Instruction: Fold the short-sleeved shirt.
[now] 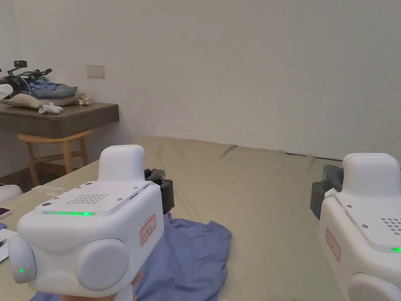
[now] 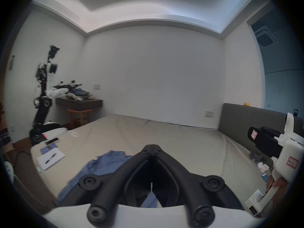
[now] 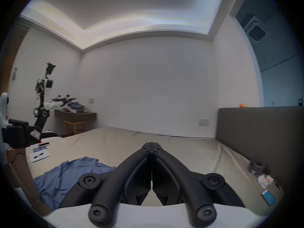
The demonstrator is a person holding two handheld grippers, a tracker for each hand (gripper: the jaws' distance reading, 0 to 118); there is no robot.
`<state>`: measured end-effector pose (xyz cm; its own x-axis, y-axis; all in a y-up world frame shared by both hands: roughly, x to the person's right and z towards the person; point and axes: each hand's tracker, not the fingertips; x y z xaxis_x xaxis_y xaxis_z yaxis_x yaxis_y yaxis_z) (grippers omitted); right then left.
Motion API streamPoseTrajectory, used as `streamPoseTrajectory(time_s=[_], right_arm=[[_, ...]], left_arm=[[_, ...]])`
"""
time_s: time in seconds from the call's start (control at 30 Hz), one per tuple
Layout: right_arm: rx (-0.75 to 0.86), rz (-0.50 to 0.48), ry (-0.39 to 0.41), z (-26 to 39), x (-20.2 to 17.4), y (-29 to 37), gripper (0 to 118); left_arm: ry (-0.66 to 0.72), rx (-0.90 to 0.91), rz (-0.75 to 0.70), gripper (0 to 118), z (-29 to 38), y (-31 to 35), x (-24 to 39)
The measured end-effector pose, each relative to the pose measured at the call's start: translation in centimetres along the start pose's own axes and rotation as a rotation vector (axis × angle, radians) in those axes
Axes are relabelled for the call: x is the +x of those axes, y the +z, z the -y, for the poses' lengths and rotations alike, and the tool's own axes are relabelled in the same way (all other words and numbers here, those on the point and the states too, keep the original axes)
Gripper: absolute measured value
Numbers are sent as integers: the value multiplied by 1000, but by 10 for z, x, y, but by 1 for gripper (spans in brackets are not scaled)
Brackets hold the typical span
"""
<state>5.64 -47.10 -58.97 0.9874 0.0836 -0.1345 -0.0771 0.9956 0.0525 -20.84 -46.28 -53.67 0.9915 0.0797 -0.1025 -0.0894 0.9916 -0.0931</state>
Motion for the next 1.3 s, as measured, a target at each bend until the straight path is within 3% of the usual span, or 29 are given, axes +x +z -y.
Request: streamPoseTrajectory(time_s=[0.2,0.37,0.4,0.43,0.47,0.5,0.53,0.57,0.7,1.0,1.17,1.23,1.3], right_arm=[[10,-165,2,-1,-58,-12,2],[13,-212,-6,4,-84,-19,3],[8,-221,-12,4,-86,-21,3],[3,-229,-16,5,-88,-23,3],[2,-236,-18,5,-89,-26,2],[-2,-239,-21,6,-89,-29,2],[-8,-240,-24,7,-89,-34,3],[-13,-240,-27,9,-87,-38,3],[-47,-208,-27,17,-76,-68,3],[-165,-117,-13,74,-33,-162,3],[-268,-93,-23,116,-14,-205,3],[-296,-106,-36,128,-9,-213,3],[-316,-121,-43,137,-7,-217,3]], left_arm=[[49,30,-139,0,-6,33,-53],[31,20,-208,0,-5,42,-74],[29,15,-208,8,-4,41,-77],[31,12,-204,38,-2,38,-80],[33,2,-193,86,-2,34,-82],[42,-31,-164,118,0,26,-84],[57,-110,-140,118,3,11,-85],[43,-57,-42,118,9,12,-75],[97,-237,-24,118,28,-62,-70],[-180,-621,88,118,140,-282,0],[-258,-747,54,118,212,-344,15],[-366,-840,4,118,244,-355,15],[-122,-759,112,118,240,-355,-7]])
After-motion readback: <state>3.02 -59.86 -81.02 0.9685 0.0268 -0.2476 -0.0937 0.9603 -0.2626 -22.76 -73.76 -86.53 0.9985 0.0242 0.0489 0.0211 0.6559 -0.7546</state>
